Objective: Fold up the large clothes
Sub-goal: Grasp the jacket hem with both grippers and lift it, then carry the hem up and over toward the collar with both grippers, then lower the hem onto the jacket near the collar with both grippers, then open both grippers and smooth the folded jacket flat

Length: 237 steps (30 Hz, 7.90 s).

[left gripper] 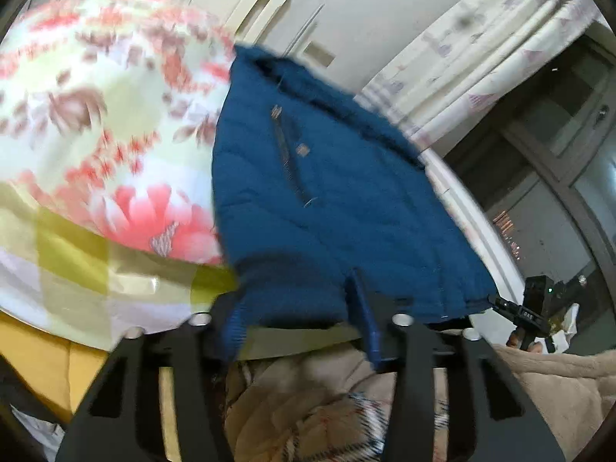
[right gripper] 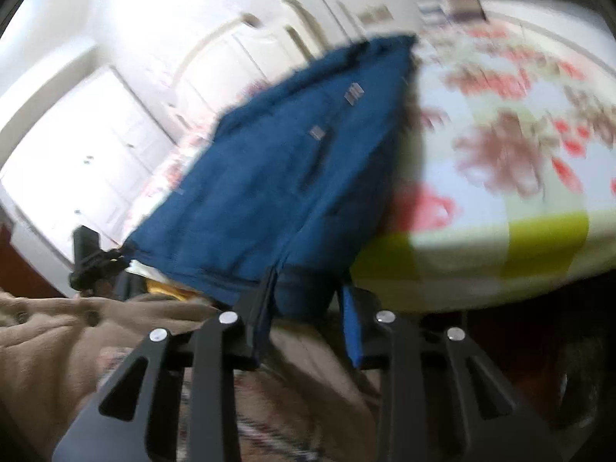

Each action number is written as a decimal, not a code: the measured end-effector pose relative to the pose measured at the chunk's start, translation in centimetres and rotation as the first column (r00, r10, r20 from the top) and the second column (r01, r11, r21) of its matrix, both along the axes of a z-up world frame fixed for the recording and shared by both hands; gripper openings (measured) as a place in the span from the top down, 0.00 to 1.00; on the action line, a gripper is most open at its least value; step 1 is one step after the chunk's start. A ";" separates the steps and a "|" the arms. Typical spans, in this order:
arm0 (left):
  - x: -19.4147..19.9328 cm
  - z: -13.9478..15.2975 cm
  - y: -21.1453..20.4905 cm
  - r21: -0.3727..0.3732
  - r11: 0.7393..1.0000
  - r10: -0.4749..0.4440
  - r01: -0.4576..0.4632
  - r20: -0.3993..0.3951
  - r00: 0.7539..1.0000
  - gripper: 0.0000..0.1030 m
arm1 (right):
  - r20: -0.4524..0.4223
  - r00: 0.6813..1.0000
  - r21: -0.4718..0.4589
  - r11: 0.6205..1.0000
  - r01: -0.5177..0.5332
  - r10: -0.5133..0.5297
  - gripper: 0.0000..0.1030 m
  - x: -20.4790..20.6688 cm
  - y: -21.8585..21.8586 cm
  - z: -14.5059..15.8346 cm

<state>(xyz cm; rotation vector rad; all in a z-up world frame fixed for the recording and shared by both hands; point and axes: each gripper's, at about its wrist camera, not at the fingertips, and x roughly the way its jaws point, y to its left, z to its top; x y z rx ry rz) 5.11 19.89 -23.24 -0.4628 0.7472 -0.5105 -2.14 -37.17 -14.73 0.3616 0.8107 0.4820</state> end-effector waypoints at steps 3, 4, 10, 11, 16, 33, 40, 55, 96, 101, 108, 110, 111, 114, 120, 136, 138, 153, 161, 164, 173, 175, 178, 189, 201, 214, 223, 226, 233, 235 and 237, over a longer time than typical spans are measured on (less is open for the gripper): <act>0.5 1.2 0.2 -0.031 0.999 -0.011 0.013 0.039 0.999 0.62 | 0.014 1.000 0.000 1.000 0.003 -0.003 0.64 0.9 0.5 0.5; 1.1 1.3 0.1 -0.032 0.999 -0.010 0.011 0.040 0.999 0.62 | 0.007 1.000 -0.002 1.000 0.010 -0.010 0.61 1.4 0.6 0.3; 4.0 0.0 -0.8 0.031 0.999 0.013 -0.012 -0.021 1.000 0.59 | -0.025 0.998 -0.015 0.998 0.056 -0.056 0.55 2.9 0.7 -0.6; 4.0 -0.2 -0.8 0.027 1.000 0.015 -0.014 -0.019 1.000 0.54 | -0.025 0.998 -0.026 0.998 0.050 -0.051 0.55 2.8 0.8 -0.6; 4.2 -0.2 -1.2 -0.032 0.999 -0.033 0.033 -0.004 0.999 0.23 | -0.021 0.999 -0.038 0.999 0.030 -0.031 0.54 2.4 1.3 -0.7; -3.8 9.6 0.9 -0.331 0.913 -0.150 0.239 0.272 0.950 0.91 | 0.323 0.946 0.183 0.979 -0.087 0.023 0.84 -5.8 -0.7 10.7; 4.4 11.1 2.6 -0.509 0.844 -0.116 0.169 0.135 0.984 0.89 | 0.331 0.941 0.196 0.981 0.004 -0.070 0.84 2.1 0.9 17.1; 27.6 4.0 4.5 -0.651 0.740 -0.117 -0.170 -0.373 0.920 0.04 | -0.090 0.928 0.079 0.927 0.367 -0.360 0.30 28.7 0.7 3.5; 24.6 13.1 -1.8 0.231 0.971 0.022 -0.057 0.151 0.988 0.83 | 0.257 0.966 -0.272 0.958 0.093 -0.021 0.85 28.6 6.0 13.9; 31.3 18.4 -3.7 0.374 0.910 0.108 -0.176 0.197 0.974 0.83 | 0.276 0.953 -0.257 0.946 0.198 -0.124 0.84 35.0 5.9 18.6; 40.7 4.7 -5.8 0.513 0.844 0.217 -0.157 -0.058 0.974 0.81 | -0.097 0.950 -0.348 0.905 0.246 -0.295 0.83 44.6 5.6 2.5; 40.1 4.4 -5.3 0.499 0.845 0.239 -0.193 -0.030 0.970 0.80 | -0.078 0.950 -0.308 0.913 0.266 -0.303 0.82 44.0 5.0 2.5; 40.1 4.4 -5.0 0.494 0.847 0.244 -0.198 -0.029 0.969 0.79 | -0.077 0.951 -0.314 0.912 0.263 -0.300 0.80 44.0 5.0 2.5; 40.5 3.7 -3.5 0.476 0.849 0.297 -0.232 -0.065 0.953 0.57 | -0.075 0.947 -0.331 0.904 0.271 -0.312 0.72 44.2 5.0 2.1; 39.1 5.2 -2.4 0.443 0.829 0.390 -0.342 -0.018 0.921 0.20 | -0.102 0.912 -0.263 0.895 0.360 -0.397 0.30 43.4 2.7 2.2; 40.8 7.1 -18.7 0.714 0.685 0.133 -0.146 0.074 0.988 0.06 | -0.011 0.996 -0.655 0.752 -0.075 0.091 0.55 44.9 25.2 4.0; 41.5 5.4 -19.1 0.739 0.665 0.120 -0.106 0.034 0.992 0.06 | -0.034 0.996 -0.600 0.795 -0.088 0.085 0.54 45.7 24.3 2.9; 42.6 3.2 -17.1 0.620 0.779 0.144 -0.090 -0.037 0.989 0.04 | 0.001 0.996 -0.558 0.827 -0.071 0.086 0.54 45.6 24.1 1.7; 40.6 7.2 -10.3 0.700 0.672 0.251 -0.241 0.091 0.964 0.04 | 0.046 0.995 -0.561 0.822 0.098 -0.087 0.42 44.8 15.6 5.8; 42.0 4.5 -6.7 0.685 0.702 0.292 -0.197 -0.025 0.956 0.04 | -0.047 0.984 -0.486 0.865 0.127 -0.171 0.42 45.8 10.4 3.9; 42.9 2.9 -4.4 0.545 0.819 0.287 -0.178 -0.121 0.950 0.04 | -0.022 0.974 -0.179 0.959 0.219 -0.227 0.51 44.7 5.7 2.5; 42.3 3.4 -4.4 0.553 0.807 0.301 -0.207 -0.083 0.950 0.04 | 0.057 0.955 -0.108 0.950 0.294 -0.290 0.50 43.2 4.1 3.5; 41.1 4.2 -4.7 0.551 0.792 0.322 -0.261 -0.014 0.947 0.04 | 0.034 0.935 -0.084 0.931 0.355 -0.354 0.48 43.1 2.8 3.3; 38.5 9.2 -1.6 0.261 0.894 0.362 -0.364 0.059 0.930 0.04 | -0.050 0.944 -0.230 0.924 0.306 -0.325 0.36 44.9 4.6 1.7; 43.3 3.3 -4.8 0.419 0.896 0.236 -0.146 -0.173 0.956 0.04 | -0.046 0.950 -0.230 0.929 0.290 -0.308 0.31 44.7 5.0 1.8; 40.0 8.5 -7.0 0.423 0.906 0.028 -0.026 0.003 1.000 0.05 | 0.020 0.972 -0.340 0.912 0.228 -0.235 0.34 43.4 7.7 4.7; 41.5 3.0 -5.2 0.453 0.889 0.133 -0.069 -0.111 0.985 0.04 | -0.047 0.971 -0.321 0.924 0.208 -0.235 0.24 43.8 6.5 2.3; 41.5 2.8 -4.8 0.452 0.888 0.153 -0.080 -0.128 0.980 0.04 | -0.049 0.973 -0.297 0.933 0.202 -0.227 0.22 43.7 5.7 2.3; 39.1 6.9 -4.3 0.458 0.851 0.310 -0.255 -0.047 0.950 0.05 | -0.026 0.967 -0.385 0.895 0.226 -0.255 0.22 42.9 8.0 4.3; 36.5 9.6 -5.6 0.377 0.889 0.264 -0.259 0.039 0.964 0.05 | 0.055 0.974 -0.305 0.925 0.228 -0.222 0.22 40.7 8.9 6.5; 34.8 10.9 -8.9 0.413 0.890 0.174 -0.196 0.091 0.980 0.05 | 0.096 0.980 -0.323 0.926 0.198 -0.176 0.20 39.1 10.9 7.9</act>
